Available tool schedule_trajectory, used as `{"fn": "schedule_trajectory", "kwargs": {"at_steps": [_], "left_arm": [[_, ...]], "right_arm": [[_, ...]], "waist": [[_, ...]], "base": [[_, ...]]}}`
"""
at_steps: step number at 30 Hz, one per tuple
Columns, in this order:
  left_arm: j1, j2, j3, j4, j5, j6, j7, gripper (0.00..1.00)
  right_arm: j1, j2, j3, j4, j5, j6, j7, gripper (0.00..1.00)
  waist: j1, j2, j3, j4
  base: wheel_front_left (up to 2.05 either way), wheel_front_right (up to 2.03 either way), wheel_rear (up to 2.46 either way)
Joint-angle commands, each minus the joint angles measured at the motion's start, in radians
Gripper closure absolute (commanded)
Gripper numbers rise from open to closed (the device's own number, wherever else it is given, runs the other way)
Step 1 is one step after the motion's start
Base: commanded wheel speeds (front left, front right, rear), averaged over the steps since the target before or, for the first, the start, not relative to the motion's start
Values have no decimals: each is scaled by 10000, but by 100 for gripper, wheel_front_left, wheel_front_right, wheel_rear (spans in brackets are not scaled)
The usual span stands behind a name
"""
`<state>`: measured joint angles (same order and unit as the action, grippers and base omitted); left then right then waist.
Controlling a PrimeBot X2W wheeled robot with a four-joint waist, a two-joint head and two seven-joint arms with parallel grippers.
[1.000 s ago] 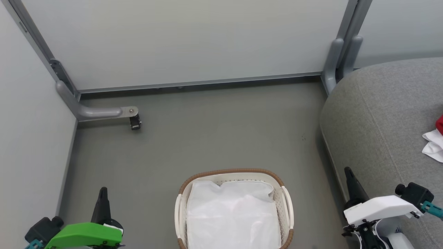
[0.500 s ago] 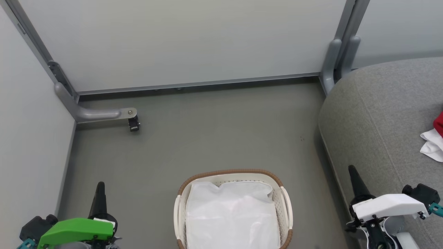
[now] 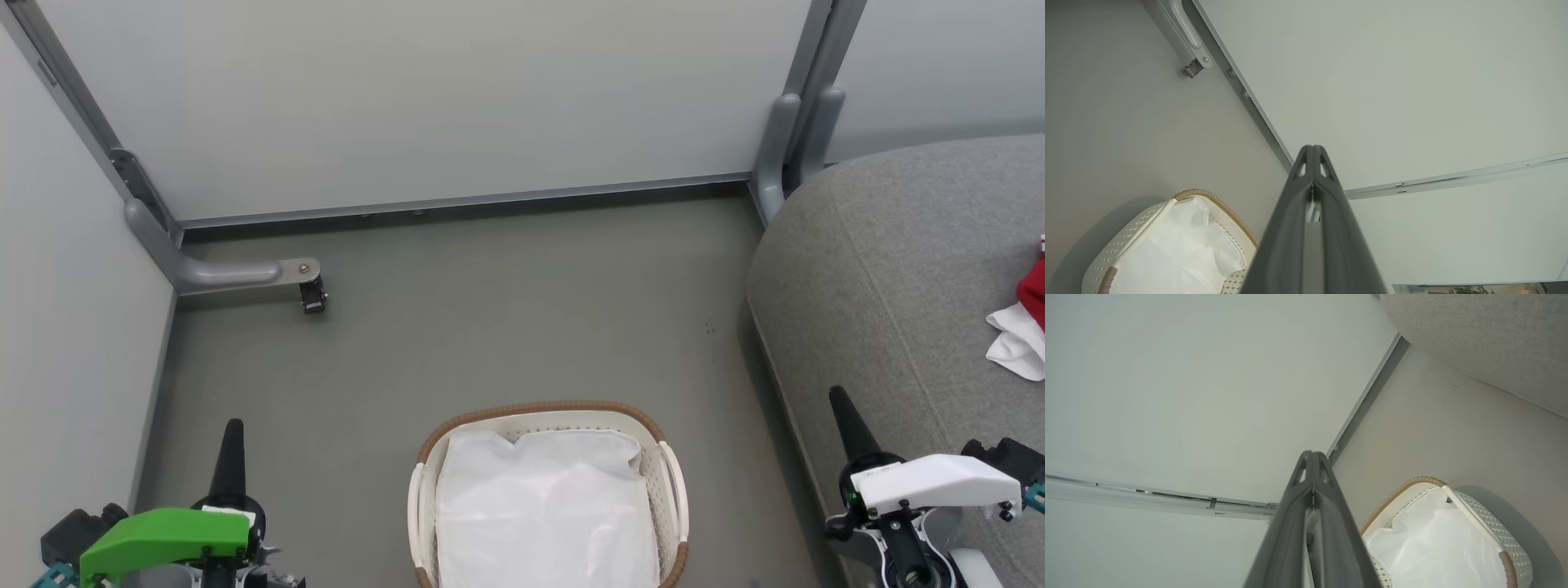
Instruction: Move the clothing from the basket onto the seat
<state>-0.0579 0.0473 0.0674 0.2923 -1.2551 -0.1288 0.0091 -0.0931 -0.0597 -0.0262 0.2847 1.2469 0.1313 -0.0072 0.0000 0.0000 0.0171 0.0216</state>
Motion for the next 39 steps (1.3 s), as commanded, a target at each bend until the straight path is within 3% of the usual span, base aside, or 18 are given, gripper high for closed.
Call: {"fn": "schedule_trajectory", "kwargs": {"at_steps": [1, 39], "left_arm": [[-281, 83, 77, -129, -263, -21, 76, 100], [-524, 88, 404, -442, -3017, -32, 886, 100]], "right_arm": [[-163, -78, -78, -136, 263, -5, 94, 100], [-185, -55, -623, -385, 3187, -6, 940, 100]], "waist": [[0, 0, -4, -6], [0, 0, -111, -171]], "base": [[0, 0, 0], [0, 0, 0]]}}
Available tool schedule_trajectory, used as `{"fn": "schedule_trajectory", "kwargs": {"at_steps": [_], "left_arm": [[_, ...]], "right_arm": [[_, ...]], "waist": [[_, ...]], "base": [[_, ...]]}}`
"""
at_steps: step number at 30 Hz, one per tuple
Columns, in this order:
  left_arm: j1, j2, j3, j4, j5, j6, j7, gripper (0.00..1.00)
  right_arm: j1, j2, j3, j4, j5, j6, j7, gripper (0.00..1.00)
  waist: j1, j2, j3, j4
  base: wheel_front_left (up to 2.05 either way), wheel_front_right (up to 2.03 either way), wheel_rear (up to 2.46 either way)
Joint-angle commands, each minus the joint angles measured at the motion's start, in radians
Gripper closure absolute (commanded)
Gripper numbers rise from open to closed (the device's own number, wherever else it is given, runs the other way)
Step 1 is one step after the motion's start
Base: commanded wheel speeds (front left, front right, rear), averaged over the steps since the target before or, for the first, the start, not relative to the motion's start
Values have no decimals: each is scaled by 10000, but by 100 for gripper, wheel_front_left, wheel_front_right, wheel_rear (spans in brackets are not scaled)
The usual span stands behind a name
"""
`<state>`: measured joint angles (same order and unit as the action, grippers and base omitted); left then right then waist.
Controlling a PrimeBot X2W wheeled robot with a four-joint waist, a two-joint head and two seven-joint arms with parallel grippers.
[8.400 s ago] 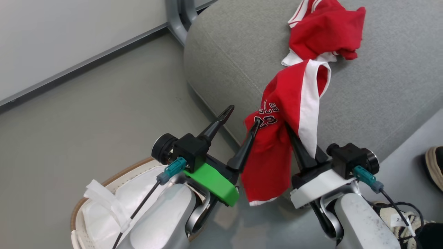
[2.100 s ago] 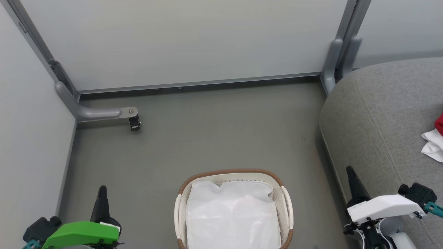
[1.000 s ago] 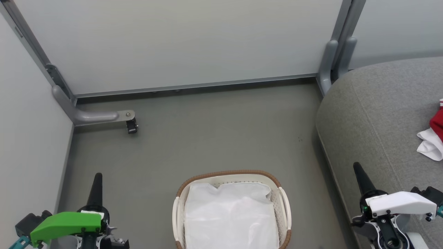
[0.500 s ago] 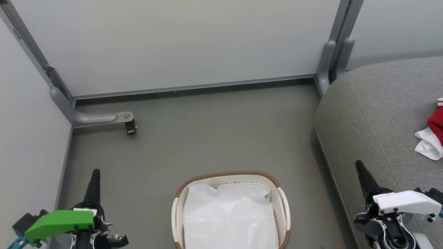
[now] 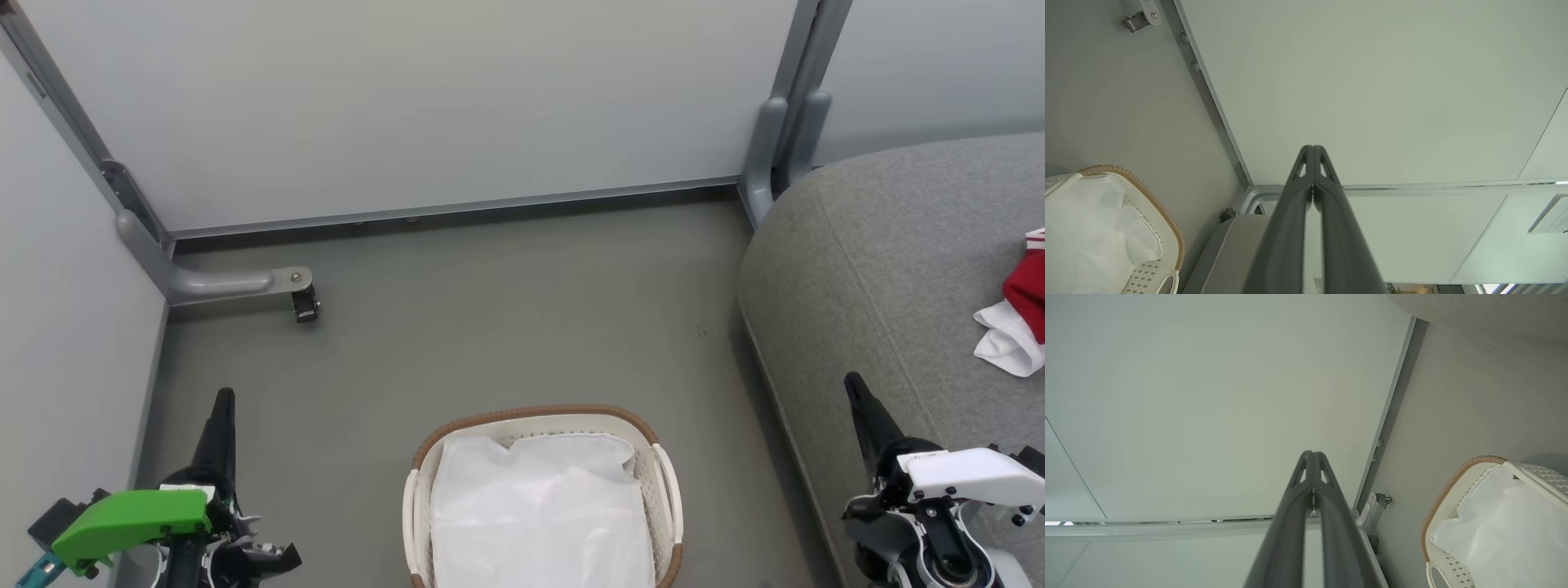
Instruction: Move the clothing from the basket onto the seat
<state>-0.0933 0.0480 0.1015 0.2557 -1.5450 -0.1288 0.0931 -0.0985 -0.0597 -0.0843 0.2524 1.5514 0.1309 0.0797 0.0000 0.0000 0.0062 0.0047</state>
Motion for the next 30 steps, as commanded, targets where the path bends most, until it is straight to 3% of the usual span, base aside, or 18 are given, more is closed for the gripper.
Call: {"fn": "schedule_trajectory", "kwargs": {"at_steps": [1, 10, 30], "left_arm": [[-176, 81, 70, -82, -173, -32, 56, 100], [-229, 81, 132, -132, -728, -35, 209, 100], [-200, 71, 136, -118, -697, -35, 231, 100]], "right_arm": [[-132, -54, -53, -70, 206, -3, 93, 100], [-114, -45, -175, -116, 780, -3, 258, 100], [-115, -10, -205, -105, 721, -3, 274, 100]], "waist": [[0, 0, -5, -6], [0, 0, -30, -45], [0, 0, -31, -47]], "base": [[0, 0, 0], [0, 0, 0], [0, 0, 0]]}}
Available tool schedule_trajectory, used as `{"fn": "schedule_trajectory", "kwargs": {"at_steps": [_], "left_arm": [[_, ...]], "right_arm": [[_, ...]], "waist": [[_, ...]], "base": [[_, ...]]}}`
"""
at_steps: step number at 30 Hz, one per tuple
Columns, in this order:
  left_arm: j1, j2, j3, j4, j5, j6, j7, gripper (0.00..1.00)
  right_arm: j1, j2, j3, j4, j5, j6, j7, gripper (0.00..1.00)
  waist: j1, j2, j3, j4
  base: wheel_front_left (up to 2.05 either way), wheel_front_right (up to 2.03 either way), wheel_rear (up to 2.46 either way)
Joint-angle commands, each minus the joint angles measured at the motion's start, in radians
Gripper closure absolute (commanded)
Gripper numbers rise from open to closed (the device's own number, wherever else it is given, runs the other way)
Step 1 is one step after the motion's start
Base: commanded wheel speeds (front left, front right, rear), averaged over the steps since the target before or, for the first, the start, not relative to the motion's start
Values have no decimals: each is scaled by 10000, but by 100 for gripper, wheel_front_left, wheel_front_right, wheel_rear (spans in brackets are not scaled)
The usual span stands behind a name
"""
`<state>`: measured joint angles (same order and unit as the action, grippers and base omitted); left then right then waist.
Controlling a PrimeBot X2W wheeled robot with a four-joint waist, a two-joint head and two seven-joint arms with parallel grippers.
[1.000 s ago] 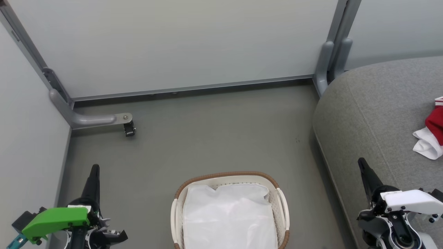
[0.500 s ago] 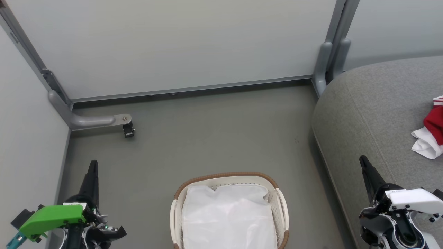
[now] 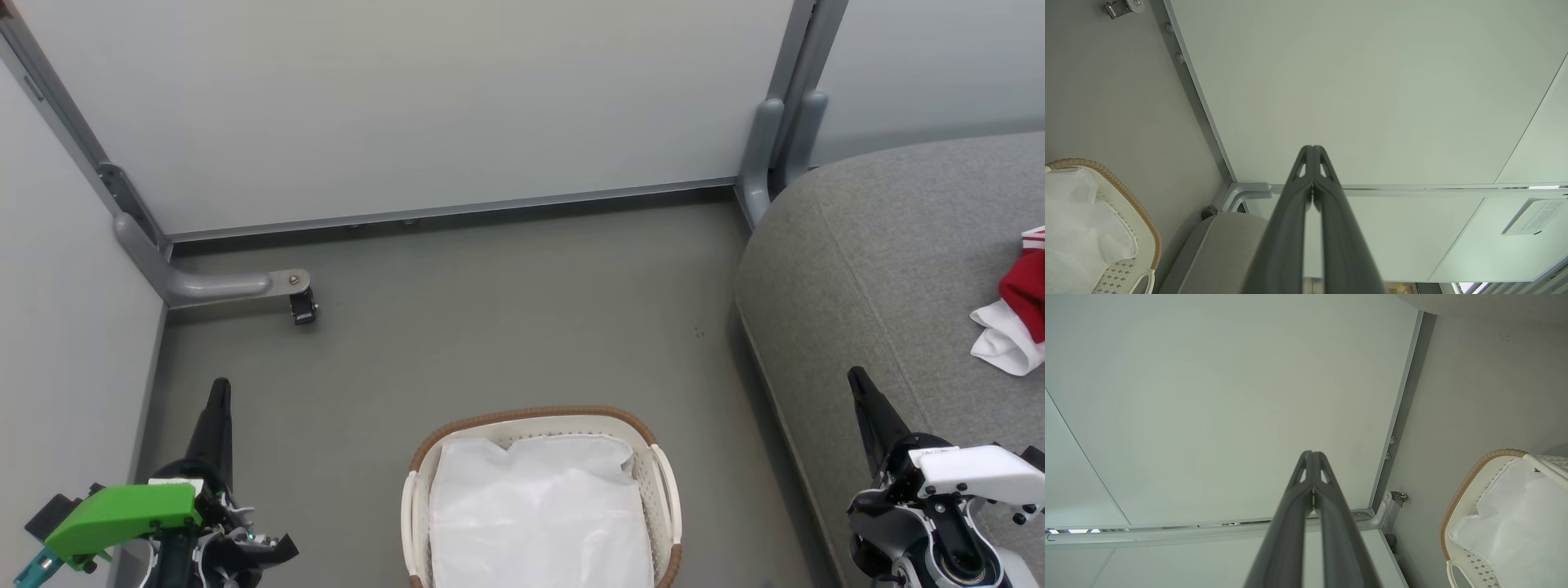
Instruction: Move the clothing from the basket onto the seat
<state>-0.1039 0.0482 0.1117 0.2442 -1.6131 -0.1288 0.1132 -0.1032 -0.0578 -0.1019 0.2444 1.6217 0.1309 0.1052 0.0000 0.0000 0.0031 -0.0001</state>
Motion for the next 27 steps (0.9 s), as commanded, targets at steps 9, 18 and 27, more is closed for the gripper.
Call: {"fn": "schedule_trajectory", "kwargs": {"at_steps": [9, 18, 27], "left_arm": [[-96, 65, 37, -6, -12, -35, 33, 100], [-96, 61, 39, -6, -7, -35, 37, 100], [-96, 58, 41, -3, -3, -35, 41, 100]], "right_arm": [[-69, -19, -42, -23, -1, -3, 40, 100], [-71, -10, -57, -22, -12, -3, 49, 100], [-73, -1, -68, -21, -31, -3, 54, 100]], "waist": [[0, 0, 0, 1], [0, 0, 0, 1], [0, 0, 0, 1]], "base": [[0, 0, 0], [0, 0, 0], [0, 0, 0]]}}
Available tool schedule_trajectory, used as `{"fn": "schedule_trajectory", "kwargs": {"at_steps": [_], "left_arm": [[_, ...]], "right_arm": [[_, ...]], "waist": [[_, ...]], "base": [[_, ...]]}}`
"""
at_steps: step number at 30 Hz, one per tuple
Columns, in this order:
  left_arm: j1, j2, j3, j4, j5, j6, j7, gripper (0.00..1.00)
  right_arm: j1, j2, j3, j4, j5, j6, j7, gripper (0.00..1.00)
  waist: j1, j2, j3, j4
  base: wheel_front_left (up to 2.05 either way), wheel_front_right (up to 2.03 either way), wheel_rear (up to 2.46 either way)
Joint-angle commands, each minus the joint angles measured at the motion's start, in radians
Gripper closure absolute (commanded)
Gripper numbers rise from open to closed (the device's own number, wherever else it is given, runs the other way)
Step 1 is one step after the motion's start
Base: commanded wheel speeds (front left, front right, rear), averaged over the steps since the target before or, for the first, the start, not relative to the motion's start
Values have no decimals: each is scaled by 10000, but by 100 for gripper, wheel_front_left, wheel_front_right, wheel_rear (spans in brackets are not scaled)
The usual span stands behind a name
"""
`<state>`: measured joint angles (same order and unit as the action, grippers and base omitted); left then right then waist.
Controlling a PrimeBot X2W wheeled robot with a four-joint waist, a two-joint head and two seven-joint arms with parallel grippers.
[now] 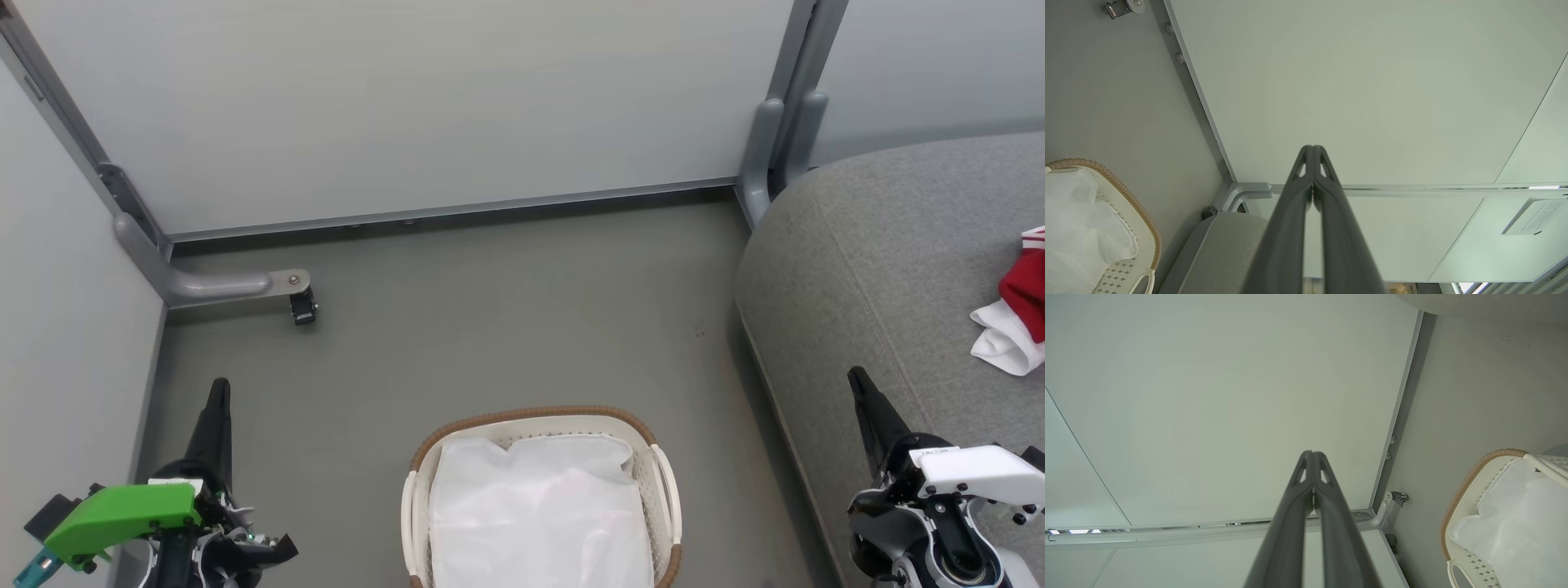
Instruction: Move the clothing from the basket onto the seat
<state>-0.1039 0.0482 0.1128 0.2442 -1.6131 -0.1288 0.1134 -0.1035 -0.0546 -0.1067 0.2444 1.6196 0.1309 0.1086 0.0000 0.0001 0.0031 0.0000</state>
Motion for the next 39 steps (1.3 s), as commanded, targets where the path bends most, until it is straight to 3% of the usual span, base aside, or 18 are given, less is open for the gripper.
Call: {"fn": "schedule_trajectory", "kwargs": {"at_steps": [1, 39], "left_arm": [[-96, 58, 30, -3, -2, -35, 38, 100], [-98, 49, 35, -6, 7, -36, 43, 100]], "right_arm": [[-70, -33, -21, -21, -12, -3, 21, 100], [-74, -3, -60, -17, -53, -3, 63, 100]], "waist": [[0, -1, 0, 0], [0, -1, 0, 0]], "base": [[0, 0, 0], [0, 0, 0]]}}
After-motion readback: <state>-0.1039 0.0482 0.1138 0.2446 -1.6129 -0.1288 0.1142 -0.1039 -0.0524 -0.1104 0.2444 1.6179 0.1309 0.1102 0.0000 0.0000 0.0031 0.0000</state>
